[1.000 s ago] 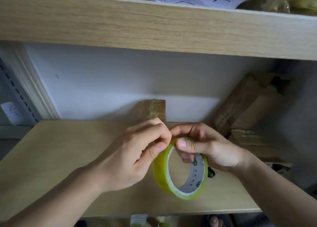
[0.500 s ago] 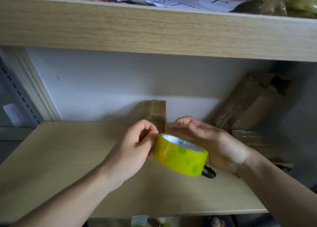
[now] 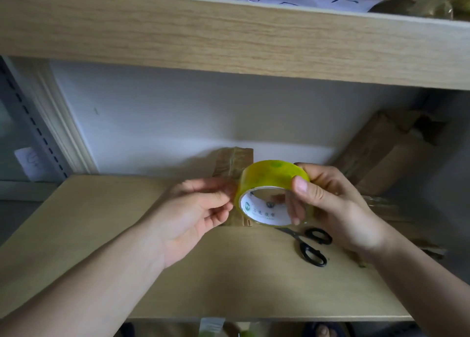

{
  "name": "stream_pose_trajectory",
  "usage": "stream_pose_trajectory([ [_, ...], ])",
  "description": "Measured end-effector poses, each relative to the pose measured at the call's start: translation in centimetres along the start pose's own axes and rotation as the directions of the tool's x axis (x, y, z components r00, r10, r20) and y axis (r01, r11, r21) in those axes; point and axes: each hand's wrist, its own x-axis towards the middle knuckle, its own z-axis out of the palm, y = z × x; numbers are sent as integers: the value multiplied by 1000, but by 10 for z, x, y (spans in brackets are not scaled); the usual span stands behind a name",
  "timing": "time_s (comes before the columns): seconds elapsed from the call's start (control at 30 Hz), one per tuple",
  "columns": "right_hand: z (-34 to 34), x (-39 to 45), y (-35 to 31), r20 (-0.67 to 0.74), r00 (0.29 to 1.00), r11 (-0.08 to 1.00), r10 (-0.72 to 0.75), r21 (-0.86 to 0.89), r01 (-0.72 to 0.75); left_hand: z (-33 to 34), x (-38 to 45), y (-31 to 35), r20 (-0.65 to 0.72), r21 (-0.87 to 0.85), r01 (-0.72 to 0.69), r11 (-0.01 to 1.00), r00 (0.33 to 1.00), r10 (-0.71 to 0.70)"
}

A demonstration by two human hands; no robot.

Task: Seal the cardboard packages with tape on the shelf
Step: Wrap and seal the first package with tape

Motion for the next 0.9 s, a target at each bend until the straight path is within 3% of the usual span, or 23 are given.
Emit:
stream_pose_trajectory([
  [0.1,-9,2,-3,-7,1000,997,-23,-70,23,-4,0,7,-7,35,15,999,1000,-15],
  [0.17,-19,2,-1,16,1000,971,23,-239,-19,-12,2,14,-24,49,-11,999,1000,12],
  [0.27,-28,4,3,43,993,781,110,-622,-59,-20,4,20,-48,95,-12,995,999,17],
  [0.33,-26,6,2,24,996,695,83,-718,-41,-22,6,21,-54,111,4,994,999,2],
  [0.53,-17,23,11,-91,986,559,-136,-829,0,-28,22,24,-109,230,-24,973,993,50],
  [0.67,-11,34,23,-165,961,594,-224,-804,1,-30,38,22,-151,220,-24,975,987,59],
  [0.9,-12,53,37,-166,941,582,-294,-812,39,-33,62,17,-187,248,-24,969,980,72],
])
